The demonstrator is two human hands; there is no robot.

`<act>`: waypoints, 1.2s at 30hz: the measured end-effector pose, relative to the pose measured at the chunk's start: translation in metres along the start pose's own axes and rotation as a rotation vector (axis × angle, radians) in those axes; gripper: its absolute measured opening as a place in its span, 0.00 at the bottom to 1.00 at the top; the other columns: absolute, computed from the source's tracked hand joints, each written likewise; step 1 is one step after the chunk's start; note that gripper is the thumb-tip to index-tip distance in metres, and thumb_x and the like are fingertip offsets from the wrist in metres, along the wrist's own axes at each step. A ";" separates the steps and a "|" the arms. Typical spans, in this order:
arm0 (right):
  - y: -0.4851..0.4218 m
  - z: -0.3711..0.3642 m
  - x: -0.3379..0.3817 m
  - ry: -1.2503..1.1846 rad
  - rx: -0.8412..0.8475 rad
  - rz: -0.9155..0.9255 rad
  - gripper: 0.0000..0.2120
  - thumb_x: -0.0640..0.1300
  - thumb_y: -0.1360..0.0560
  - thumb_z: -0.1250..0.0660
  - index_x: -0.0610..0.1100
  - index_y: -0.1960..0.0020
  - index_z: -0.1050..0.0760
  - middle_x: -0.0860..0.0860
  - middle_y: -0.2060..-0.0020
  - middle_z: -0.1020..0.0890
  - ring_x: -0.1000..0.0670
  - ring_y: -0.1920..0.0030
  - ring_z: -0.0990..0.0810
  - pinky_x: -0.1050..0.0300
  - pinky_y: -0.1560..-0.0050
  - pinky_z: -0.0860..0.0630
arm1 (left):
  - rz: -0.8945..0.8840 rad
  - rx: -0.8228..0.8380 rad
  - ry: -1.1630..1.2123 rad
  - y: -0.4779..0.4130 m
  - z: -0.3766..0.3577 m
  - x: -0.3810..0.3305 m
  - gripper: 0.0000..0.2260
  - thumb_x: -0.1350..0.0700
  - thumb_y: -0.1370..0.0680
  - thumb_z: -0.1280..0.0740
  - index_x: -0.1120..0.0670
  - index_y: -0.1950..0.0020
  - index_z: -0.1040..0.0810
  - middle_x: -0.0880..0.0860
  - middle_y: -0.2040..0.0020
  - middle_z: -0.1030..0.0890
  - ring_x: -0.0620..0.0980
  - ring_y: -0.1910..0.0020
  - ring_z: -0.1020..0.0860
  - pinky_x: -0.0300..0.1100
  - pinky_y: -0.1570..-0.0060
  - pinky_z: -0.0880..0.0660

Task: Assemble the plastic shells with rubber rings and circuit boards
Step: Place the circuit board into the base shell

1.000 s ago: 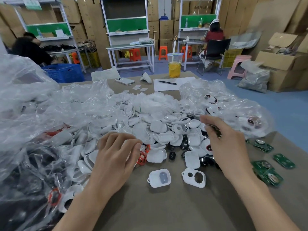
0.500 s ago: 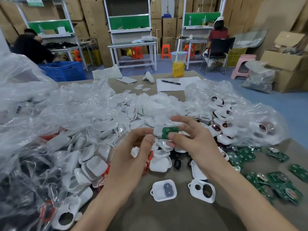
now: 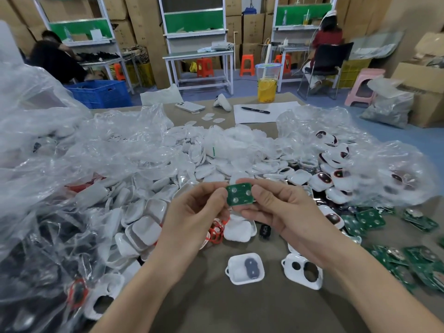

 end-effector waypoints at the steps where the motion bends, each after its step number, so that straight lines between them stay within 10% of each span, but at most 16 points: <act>1: 0.000 0.000 0.000 -0.007 0.001 -0.002 0.13 0.45 0.25 0.33 0.45 0.44 0.15 0.42 0.46 0.15 0.44 0.47 0.14 0.61 0.50 0.19 | 0.004 0.012 0.009 0.000 0.000 0.001 0.08 0.56 0.19 0.33 0.48 0.52 0.14 0.49 0.64 0.16 0.45 0.63 0.20 0.34 0.59 0.22; 10: -0.001 0.004 -0.001 0.081 -0.089 0.026 0.12 0.45 0.27 0.32 0.46 0.46 0.14 0.42 0.50 0.14 0.44 0.51 0.13 0.64 0.53 0.19 | 0.033 0.117 0.080 0.001 -0.001 0.005 0.12 0.49 0.21 0.33 0.53 0.44 0.15 0.55 0.51 0.15 0.48 0.54 0.19 0.39 0.49 0.22; 30: 0.004 0.006 0.001 0.332 -0.155 0.099 0.13 0.36 0.22 0.31 0.52 0.49 0.14 0.45 0.56 0.13 0.50 0.58 0.14 0.65 0.53 0.20 | -0.094 -0.009 -0.094 0.004 -0.001 -0.005 0.10 0.60 0.19 0.32 0.46 0.50 0.15 0.44 0.61 0.15 0.39 0.61 0.18 0.28 0.58 0.25; 36: 0.003 0.010 -0.002 0.331 -0.148 0.124 0.15 0.32 0.21 0.34 0.50 0.50 0.15 0.47 0.53 0.14 0.46 0.51 0.14 0.57 0.45 0.19 | -0.524 0.024 -0.660 0.015 -0.012 -0.008 0.07 0.53 0.21 0.30 0.45 0.44 0.18 0.42 0.50 0.22 0.40 0.51 0.21 0.29 0.52 0.29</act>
Point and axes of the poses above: each hand's wrist, its own y-axis away from the middle knuckle, its own z-axis out of the back of the hand, x = y × z, the point moved 4 cm from there along -y, towards the middle knuckle
